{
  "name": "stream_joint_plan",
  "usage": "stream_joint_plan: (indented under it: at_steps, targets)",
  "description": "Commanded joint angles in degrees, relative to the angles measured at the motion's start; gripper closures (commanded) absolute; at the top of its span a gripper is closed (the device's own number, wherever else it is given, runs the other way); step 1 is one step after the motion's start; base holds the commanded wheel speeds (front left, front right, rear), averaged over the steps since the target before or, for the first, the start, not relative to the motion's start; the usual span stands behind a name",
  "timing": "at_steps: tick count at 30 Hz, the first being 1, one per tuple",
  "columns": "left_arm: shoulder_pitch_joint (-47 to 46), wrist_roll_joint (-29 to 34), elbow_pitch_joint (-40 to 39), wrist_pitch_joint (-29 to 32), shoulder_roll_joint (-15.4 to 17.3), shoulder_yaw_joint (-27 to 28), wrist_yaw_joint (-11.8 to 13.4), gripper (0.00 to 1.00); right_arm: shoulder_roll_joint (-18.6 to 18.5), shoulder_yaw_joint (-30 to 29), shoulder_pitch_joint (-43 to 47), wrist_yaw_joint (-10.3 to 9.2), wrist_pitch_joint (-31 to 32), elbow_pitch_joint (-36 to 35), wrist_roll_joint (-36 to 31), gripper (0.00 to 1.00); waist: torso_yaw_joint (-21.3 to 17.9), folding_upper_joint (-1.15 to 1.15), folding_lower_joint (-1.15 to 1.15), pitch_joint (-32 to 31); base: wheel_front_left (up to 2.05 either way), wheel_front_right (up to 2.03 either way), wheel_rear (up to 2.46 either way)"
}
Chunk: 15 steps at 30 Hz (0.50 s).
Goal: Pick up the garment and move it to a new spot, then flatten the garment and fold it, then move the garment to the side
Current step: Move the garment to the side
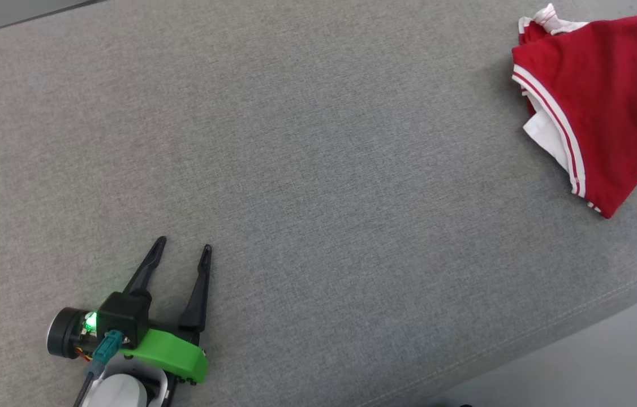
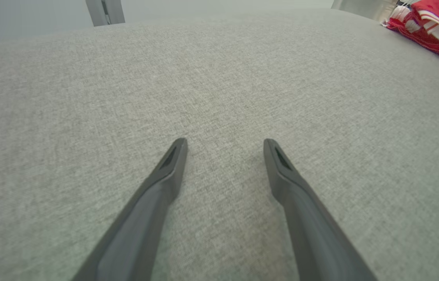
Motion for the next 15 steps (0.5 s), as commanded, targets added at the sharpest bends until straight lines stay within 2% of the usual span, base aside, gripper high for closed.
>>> stream_joint_plan:
  at_steps: [1,7,12,15]
  targets:
    - [-1.14,-0.43,0.2,0.07,0.67,0.24,-0.19,0.0,1.82,-0.84,0.95,-0.1,-1.43,-0.83,-1.07,0.0,1.6,0.0,0.0,1.41,0.0,0.0,0.0]
    - [-0.93,0.23,0.96,0.1,-0.05,1.28,-0.18,0.0,5.87,-3.2,0.87,-0.11,-7.88,-0.15,-1.17,0.0,1.14,0.0,0.0,-0.09,0.0,0.0,0.0]
    - [-1.03,1.0,1.38,0.06,-1.31,2.97,-0.18,0.0,7.29,0.6,1.18,-0.11,-13.62,2.73,2.73,0.0,1.77,0.0,0.0,-2.15,0.0,0.0,0.0]
    - [-0.84,1.27,1.97,0.07,-2.31,4.45,-0.18,0.0,7.46,6.76,2.24,-0.1,-14.93,5.37,9.63,0.0,3.07,0.0,0.0,-3.8,0.0,0.0,0.0]
